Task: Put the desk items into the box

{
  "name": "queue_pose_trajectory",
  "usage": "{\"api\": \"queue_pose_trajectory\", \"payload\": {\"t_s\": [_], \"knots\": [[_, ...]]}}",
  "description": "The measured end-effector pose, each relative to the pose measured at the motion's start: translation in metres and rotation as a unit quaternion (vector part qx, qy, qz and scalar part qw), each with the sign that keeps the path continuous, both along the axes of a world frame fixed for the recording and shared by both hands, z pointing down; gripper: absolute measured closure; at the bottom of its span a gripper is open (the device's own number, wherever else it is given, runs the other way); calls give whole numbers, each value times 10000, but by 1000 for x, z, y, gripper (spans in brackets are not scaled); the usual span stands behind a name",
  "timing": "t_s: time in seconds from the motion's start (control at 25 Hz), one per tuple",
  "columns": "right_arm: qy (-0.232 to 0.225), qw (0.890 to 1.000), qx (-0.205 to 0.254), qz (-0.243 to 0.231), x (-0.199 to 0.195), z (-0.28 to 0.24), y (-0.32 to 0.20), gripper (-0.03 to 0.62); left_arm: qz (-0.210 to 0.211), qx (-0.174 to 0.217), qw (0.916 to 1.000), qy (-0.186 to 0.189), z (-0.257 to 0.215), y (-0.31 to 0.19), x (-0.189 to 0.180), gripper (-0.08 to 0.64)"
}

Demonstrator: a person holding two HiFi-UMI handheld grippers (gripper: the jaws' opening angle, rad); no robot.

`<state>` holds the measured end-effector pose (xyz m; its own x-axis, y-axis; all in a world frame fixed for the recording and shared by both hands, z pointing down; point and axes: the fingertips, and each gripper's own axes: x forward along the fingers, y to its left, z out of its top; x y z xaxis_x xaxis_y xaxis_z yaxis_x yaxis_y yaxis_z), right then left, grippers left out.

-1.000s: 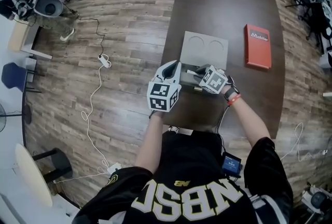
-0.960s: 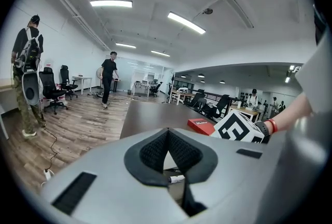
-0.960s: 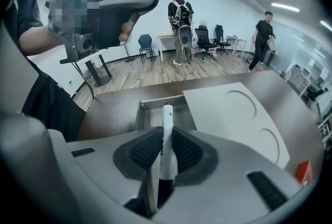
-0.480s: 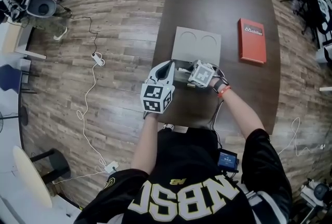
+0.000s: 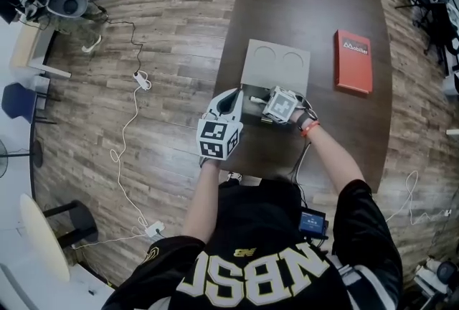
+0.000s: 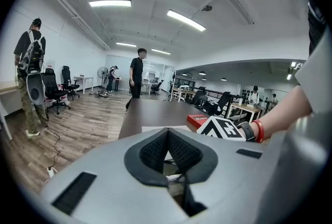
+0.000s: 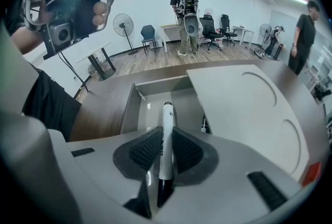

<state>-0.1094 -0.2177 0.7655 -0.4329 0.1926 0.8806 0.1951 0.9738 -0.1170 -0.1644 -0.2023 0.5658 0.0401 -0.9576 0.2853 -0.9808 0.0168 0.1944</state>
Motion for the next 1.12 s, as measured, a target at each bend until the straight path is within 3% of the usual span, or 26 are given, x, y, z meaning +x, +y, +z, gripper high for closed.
{"api": "queue_pose_trajectory", "payload": {"t_s": [0.28, 0.4, 0.72, 0.88, 1.12], "knots": [[-29, 9999, 123, 15, 2, 5, -5, 509, 59, -90, 9999, -99, 3, 6, 6, 552], [-113, 9999, 93, 92, 0, 1, -3, 422, 103, -65, 9999, -115, 1, 9, 7, 551], [-587, 9953, 184, 745, 7, -40, -17, 428, 281, -20, 9996, -61, -6, 7, 10, 551], [-1026, 9845, 320, 1387, 16, -71, -38, 426, 390, 52, 9992, -51, -14, -2, 15, 551], [-1593, 9550, 680, 2408, 46, -128, -76, 440, 676, 285, 9973, -42, -35, -20, 24, 552]]}}
